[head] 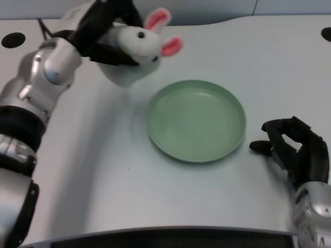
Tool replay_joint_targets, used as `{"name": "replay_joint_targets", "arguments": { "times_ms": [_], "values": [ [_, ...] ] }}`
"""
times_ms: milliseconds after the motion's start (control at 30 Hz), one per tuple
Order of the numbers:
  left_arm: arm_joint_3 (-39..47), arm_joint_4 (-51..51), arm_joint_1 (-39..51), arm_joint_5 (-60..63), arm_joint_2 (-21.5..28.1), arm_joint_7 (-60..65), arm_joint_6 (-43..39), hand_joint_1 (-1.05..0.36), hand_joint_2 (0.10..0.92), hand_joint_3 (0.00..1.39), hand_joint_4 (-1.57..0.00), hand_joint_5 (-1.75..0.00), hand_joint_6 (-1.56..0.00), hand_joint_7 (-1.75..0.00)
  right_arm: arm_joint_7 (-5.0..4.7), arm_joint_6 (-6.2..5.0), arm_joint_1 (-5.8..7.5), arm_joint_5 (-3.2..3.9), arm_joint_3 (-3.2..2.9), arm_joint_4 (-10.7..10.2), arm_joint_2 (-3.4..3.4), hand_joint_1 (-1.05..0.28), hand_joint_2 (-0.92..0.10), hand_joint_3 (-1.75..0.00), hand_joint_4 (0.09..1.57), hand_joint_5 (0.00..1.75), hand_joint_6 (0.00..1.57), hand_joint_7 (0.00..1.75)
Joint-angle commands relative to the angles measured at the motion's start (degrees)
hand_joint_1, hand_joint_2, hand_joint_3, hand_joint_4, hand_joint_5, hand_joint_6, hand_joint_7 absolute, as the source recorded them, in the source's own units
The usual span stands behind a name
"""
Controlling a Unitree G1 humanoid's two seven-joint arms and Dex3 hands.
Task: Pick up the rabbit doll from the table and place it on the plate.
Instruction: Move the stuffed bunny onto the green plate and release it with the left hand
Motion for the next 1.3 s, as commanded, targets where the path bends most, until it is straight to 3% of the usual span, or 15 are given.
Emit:
{"name": "replay_joint_targets", "arguments": {
  "times_ms": [33, 133, 267, 400, 667, 767, 933, 1100, 1300],
  "values": [
    [-0.82, -0.82, -0.76, 0.82, -0.96, -0.47, 0.38, -0.05, 0.848, 0.05, -0.85, -1.75, -0.66, -1.75, 0.08, -0.01, 0.25, 0.08, -0.05, 0.22, -0.08, -0.76, -0.92, -0.14, 0.85, 0.90, 0.83, 1.18],
    [-2.05, -0.05, -1.57, 1.83, -2.61, -1.04, 1.05, -0.04, 0.844, 0.05, -0.85, -1.75, -0.65, -1.75, -0.05, -0.11, 0.40, -0.36, 0.31, 0.17, -0.01, -0.75, -0.92, -0.15, 0.85, 0.90, 0.82, 1.19],
    [-3.27, 1.14, -2.09, 2.84, -3.75, -1.08, 0.04, -0.03, 0.836, 0.05, -0.84, -1.75, -0.64, -1.75, -0.76, 1.05, 0.71, -0.70, 0.79, -1.12, 0.16, -0.74, -0.92, -0.15, 0.85, 0.89, 0.82, 1.20],
    [-4.66, 1.90, -2.18, 3.45, -6.01, -1.66, 1.23, -0.04, 0.838, 0.05, -0.84, -1.75, -0.65, -1.75, -0.21, 0.53, 1.00, -0.42, 0.77, -1.05, 0.39, -0.74, -0.92, -0.15, 0.86, 0.89, 0.81, 1.20],
    [-6.25, 5.55, -3.20, 4.64, -8.39, -1.22, 0.69, -0.06, 0.850, 0.06, -0.82, -1.75, -0.62, -1.75, -0.29, 0.23, 1.41, -0.71, 0.87, -1.57, 0.57, -0.75, -0.92, -0.15, 0.86, 0.88, 0.82, 1.19],
    [-8.15, 8.50, -4.18, 6.46, -10.63, 0.19, 1.59, -0.07, 0.857, 0.06, -0.82, -1.75, -0.63, -1.75, 0.35, -0.29, 1.61, -0.31, 0.73, -1.62, 0.66, -0.75, -0.92, -0.14, 0.86, 0.88, 0.82, 1.19],
    [-9.51, 12.05, -5.35, 7.84, -13.28, 1.95, 2.47, -0.04, 0.874, 0.07, -0.81, -1.75, -0.64, -1.75, -0.10, 0.87, 2.01, -0.46, 0.84, -3.02, 1.11, -0.76, -0.92, -0.14, 0.86, 0.89, 0.83, 1.18],
    [-10.72, 14.90, -6.08, 9.17, -15.14, 3.56, 2.75, -0.04, 0.882, 0.08, -0.81, -1.75, -0.63, -1.75, 0.31, -0.01, 2.37, -0.52, 0.98, -2.95, 1.31, -0.77, -0.92, -0.14, 0.86, 0.89, 0.84, 1.18],
    [-10.94, 16.38, -6.42, 9.06, -15.90, 3.76, 1.65, -0.06, 0.889, 0.09, -0.84, -1.75, -0.67, -1.75, 0.22, -0.11, 2.77, -0.65, 1.21, -3.51, 1.50, -0.77, -0.92, -0.14, 0.86, 0.89, 0.84, 1.17]
  ]
}}
